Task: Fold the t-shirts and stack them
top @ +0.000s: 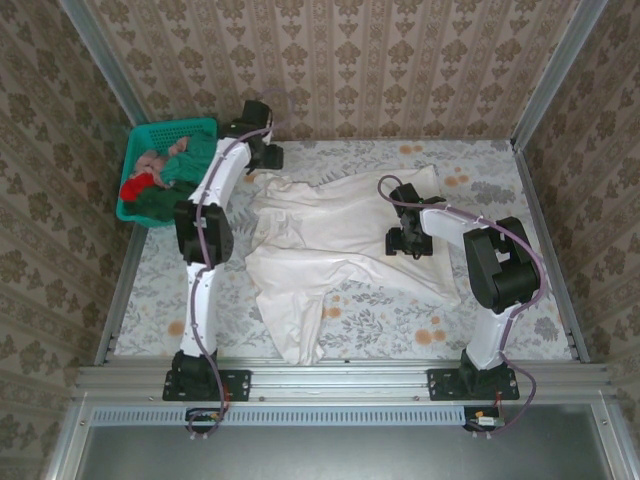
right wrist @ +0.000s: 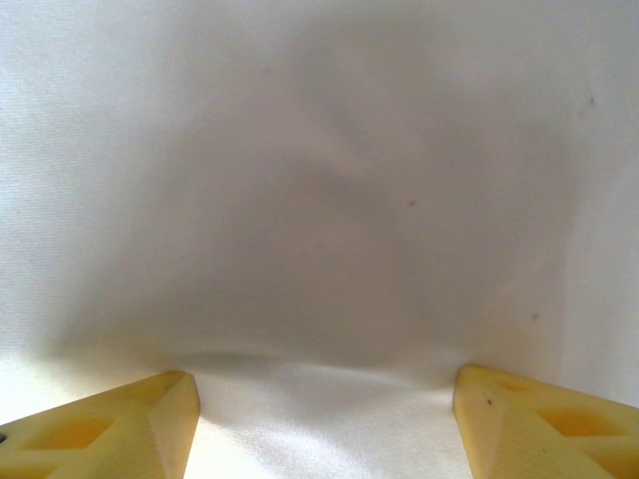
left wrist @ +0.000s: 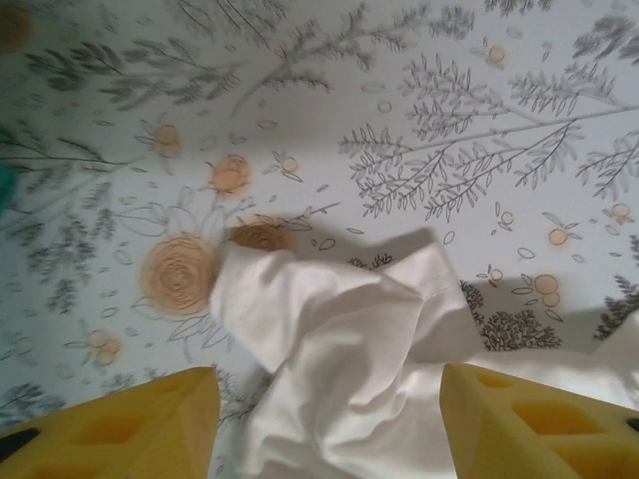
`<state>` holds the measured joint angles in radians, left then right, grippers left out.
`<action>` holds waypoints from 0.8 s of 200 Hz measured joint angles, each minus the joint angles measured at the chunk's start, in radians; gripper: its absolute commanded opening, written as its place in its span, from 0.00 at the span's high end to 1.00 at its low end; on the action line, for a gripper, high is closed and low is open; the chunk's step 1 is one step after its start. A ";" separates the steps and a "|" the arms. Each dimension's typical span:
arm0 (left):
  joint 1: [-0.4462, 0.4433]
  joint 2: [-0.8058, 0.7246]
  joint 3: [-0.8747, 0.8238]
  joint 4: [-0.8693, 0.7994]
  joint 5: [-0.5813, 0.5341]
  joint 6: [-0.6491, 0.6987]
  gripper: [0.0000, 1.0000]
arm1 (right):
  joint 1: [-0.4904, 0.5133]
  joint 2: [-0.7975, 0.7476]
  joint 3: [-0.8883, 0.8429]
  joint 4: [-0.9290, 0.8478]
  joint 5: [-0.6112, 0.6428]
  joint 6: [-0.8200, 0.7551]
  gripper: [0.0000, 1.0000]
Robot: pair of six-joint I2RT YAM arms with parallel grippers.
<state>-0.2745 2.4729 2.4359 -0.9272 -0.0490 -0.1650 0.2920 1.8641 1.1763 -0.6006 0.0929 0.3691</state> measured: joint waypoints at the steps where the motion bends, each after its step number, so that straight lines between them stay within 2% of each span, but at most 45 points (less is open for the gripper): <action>1: 0.000 0.003 0.000 -0.001 0.000 0.000 0.40 | 0.000 0.000 0.000 0.000 0.000 0.000 0.30; 38: 0.045 0.074 -0.084 0.016 0.035 -0.056 0.35 | 0.000 -0.001 -0.001 0.000 0.000 0.000 0.30; 60: 0.072 0.089 -0.102 0.056 0.069 -0.095 0.39 | 0.000 -0.012 -0.014 0.000 0.000 0.000 0.30; 85: 0.082 0.092 -0.102 0.122 0.103 -0.131 0.39 | 0.000 -0.026 -0.030 -0.002 0.000 0.000 0.30; 92: 0.082 0.095 -0.102 0.137 0.112 -0.140 0.44 | 0.000 -0.029 -0.032 -0.002 0.000 -0.001 0.30; 109: 0.082 0.116 -0.095 0.175 0.147 -0.165 0.77 | 0.000 -0.031 -0.035 -0.003 0.000 -0.003 0.30; 121: 0.082 0.138 -0.075 0.210 0.186 -0.185 0.95 | 0.000 -0.031 -0.035 -0.003 0.000 -0.003 0.30; 133: 0.082 0.159 -0.049 0.246 0.232 -0.200 1.00 | 0.000 -0.031 -0.035 -0.004 0.000 -0.003 0.30; 160: 0.082 0.174 -0.034 0.347 0.340 -0.228 1.00 | 0.000 -0.031 -0.035 -0.004 -0.001 -0.003 0.30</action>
<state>-0.1928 2.6472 2.4020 -0.5800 0.2909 -0.3931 0.2920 1.8336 1.1412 -0.6044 0.0921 0.3656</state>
